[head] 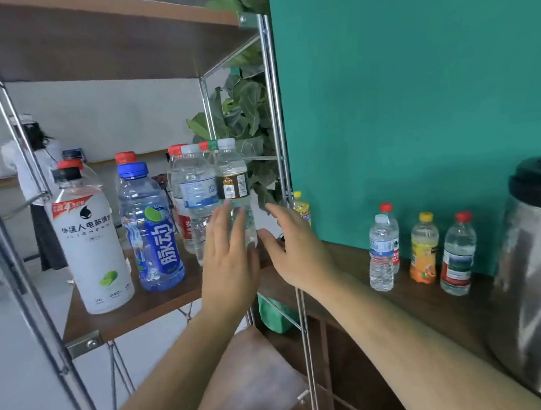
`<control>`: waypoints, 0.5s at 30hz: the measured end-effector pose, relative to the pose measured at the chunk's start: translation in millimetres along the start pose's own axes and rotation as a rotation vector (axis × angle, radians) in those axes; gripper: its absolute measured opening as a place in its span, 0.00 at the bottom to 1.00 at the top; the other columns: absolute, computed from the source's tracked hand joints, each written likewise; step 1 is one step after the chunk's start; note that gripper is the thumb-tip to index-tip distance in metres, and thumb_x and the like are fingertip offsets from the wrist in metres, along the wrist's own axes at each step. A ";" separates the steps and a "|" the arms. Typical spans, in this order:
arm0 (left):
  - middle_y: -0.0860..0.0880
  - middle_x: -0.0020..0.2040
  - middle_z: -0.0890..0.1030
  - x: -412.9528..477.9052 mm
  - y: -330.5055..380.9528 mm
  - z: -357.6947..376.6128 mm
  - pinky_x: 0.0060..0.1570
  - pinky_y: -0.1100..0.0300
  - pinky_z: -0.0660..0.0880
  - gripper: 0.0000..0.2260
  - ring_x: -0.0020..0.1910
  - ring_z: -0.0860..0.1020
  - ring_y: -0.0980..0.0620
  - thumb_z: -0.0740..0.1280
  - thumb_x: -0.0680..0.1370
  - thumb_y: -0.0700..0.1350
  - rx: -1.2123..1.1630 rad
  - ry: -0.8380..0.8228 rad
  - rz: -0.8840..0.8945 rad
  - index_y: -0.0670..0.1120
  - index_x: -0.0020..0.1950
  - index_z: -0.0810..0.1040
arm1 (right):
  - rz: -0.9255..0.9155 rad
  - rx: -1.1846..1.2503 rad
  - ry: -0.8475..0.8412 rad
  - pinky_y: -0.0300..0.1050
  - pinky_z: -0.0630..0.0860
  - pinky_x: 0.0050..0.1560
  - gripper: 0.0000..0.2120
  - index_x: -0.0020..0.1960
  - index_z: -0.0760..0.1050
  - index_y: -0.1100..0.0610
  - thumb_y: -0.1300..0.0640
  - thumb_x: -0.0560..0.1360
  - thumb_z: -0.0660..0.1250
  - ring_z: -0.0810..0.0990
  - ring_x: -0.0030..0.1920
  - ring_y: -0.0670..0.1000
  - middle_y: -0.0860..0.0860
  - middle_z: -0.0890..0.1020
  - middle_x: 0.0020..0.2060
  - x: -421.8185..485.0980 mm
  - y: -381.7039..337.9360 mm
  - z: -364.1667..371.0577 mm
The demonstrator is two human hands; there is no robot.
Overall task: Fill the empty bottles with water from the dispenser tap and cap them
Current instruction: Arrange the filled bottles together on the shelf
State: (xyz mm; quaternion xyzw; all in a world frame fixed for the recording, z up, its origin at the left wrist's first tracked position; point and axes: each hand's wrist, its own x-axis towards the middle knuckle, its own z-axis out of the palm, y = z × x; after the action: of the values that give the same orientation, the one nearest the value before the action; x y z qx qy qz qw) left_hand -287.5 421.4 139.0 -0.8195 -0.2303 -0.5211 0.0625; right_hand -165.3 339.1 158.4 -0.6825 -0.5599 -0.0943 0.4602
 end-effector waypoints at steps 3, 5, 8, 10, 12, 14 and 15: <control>0.41 0.73 0.71 -8.9 29.7 15.8 0.73 0.45 0.68 0.23 0.73 0.69 0.41 0.70 0.78 0.35 -0.157 -0.032 0.113 0.38 0.73 0.72 | 0.020 -0.074 0.062 0.50 0.75 0.67 0.21 0.77 0.68 0.50 0.46 0.86 0.60 0.72 0.70 0.49 0.47 0.75 0.71 -30.5 17.4 -30.3; 0.42 0.72 0.72 -15.7 54.9 37.4 0.72 0.49 0.69 0.22 0.72 0.71 0.43 0.69 0.80 0.38 -0.263 -0.107 0.159 0.40 0.73 0.72 | 0.066 -0.111 0.097 0.49 0.75 0.67 0.20 0.76 0.69 0.50 0.46 0.85 0.60 0.74 0.68 0.49 0.47 0.76 0.68 -53.0 41.2 -51.0; 0.42 0.72 0.73 -20.6 94.7 78.6 0.71 0.46 0.71 0.22 0.71 0.72 0.43 0.65 0.79 0.43 -0.363 -0.282 0.207 0.40 0.73 0.72 | 0.203 -0.180 0.129 0.49 0.73 0.69 0.21 0.76 0.69 0.50 0.46 0.86 0.60 0.74 0.69 0.49 0.47 0.76 0.70 -71.7 86.2 -76.7; 0.43 0.72 0.73 -15.8 117.0 110.4 0.70 0.46 0.71 0.24 0.71 0.72 0.43 0.68 0.77 0.42 -0.411 -0.391 0.190 0.41 0.73 0.72 | 0.309 -0.209 0.163 0.51 0.73 0.70 0.21 0.76 0.70 0.51 0.47 0.85 0.60 0.75 0.70 0.49 0.48 0.76 0.70 -73.1 119.5 -85.9; 0.44 0.73 0.71 -5.8 134.3 145.5 0.72 0.52 0.67 0.25 0.72 0.70 0.44 0.69 0.77 0.42 -0.464 -0.484 0.127 0.43 0.75 0.71 | 0.379 -0.209 0.202 0.52 0.73 0.70 0.20 0.74 0.72 0.53 0.49 0.84 0.62 0.76 0.68 0.51 0.50 0.79 0.67 -68.6 154.5 -91.2; 0.47 0.72 0.70 6.3 145.1 181.8 0.69 0.58 0.64 0.24 0.72 0.69 0.47 0.69 0.79 0.45 -0.503 -0.553 0.039 0.46 0.75 0.69 | 0.454 -0.231 0.219 0.51 0.73 0.68 0.17 0.71 0.74 0.56 0.52 0.83 0.64 0.76 0.67 0.55 0.53 0.79 0.64 -61.1 188.7 -93.8; 0.47 0.71 0.70 11.5 148.3 200.3 0.69 0.58 0.64 0.24 0.71 0.70 0.47 0.69 0.80 0.47 -0.520 -0.584 -0.014 0.47 0.75 0.69 | 0.496 -0.256 0.238 0.50 0.72 0.67 0.18 0.71 0.73 0.57 0.54 0.83 0.64 0.75 0.67 0.56 0.55 0.78 0.66 -56.6 204.4 -94.9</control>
State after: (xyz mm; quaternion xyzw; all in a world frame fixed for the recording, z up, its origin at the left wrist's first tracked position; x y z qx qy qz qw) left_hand -52.6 362.2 79.6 -0.9202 -0.1040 -0.3073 -0.2190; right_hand 25.3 241.5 68.2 -0.8351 -0.3018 -0.1279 0.4419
